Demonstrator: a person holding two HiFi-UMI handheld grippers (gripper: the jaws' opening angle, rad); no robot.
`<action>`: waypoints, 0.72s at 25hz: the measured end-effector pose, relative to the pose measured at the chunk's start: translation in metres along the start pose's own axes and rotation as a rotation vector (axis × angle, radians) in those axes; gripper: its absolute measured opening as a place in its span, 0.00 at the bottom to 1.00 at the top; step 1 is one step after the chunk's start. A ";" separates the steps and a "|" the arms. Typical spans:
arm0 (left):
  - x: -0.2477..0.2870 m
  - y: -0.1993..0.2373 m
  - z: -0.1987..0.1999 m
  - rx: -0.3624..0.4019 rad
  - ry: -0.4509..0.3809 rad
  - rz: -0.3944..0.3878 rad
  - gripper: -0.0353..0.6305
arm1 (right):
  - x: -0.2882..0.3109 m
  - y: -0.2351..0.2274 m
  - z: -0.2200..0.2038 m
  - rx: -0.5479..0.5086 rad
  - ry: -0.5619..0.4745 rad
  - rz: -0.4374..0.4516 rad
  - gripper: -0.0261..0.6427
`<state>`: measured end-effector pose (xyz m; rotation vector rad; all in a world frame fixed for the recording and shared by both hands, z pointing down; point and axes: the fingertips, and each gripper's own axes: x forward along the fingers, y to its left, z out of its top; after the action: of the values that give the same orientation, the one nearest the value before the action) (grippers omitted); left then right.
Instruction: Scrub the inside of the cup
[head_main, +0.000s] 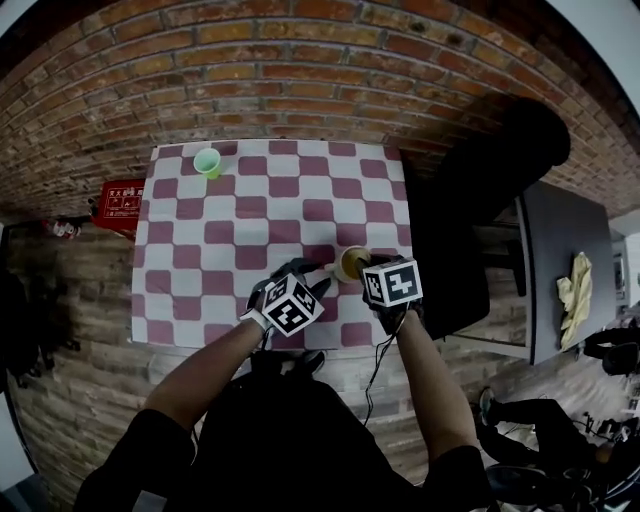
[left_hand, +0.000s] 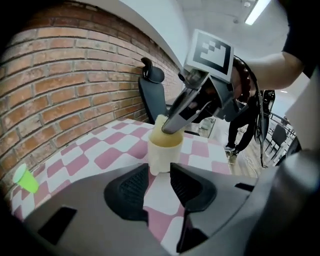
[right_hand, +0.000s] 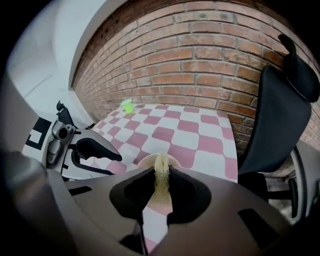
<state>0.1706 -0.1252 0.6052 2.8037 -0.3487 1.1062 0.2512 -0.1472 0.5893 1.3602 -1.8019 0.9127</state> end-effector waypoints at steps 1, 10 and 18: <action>0.004 0.000 -0.002 0.004 0.013 -0.004 0.26 | 0.006 0.001 0.002 -0.026 0.025 -0.009 0.15; 0.023 0.010 -0.002 0.019 0.040 -0.001 0.26 | 0.041 0.013 -0.003 -0.159 0.193 -0.008 0.15; 0.024 0.015 -0.007 -0.012 0.022 -0.006 0.26 | 0.021 0.015 0.004 0.170 0.058 0.169 0.15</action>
<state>0.1799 -0.1424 0.6269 2.7783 -0.3433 1.1296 0.2316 -0.1578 0.6034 1.2827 -1.8505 1.2064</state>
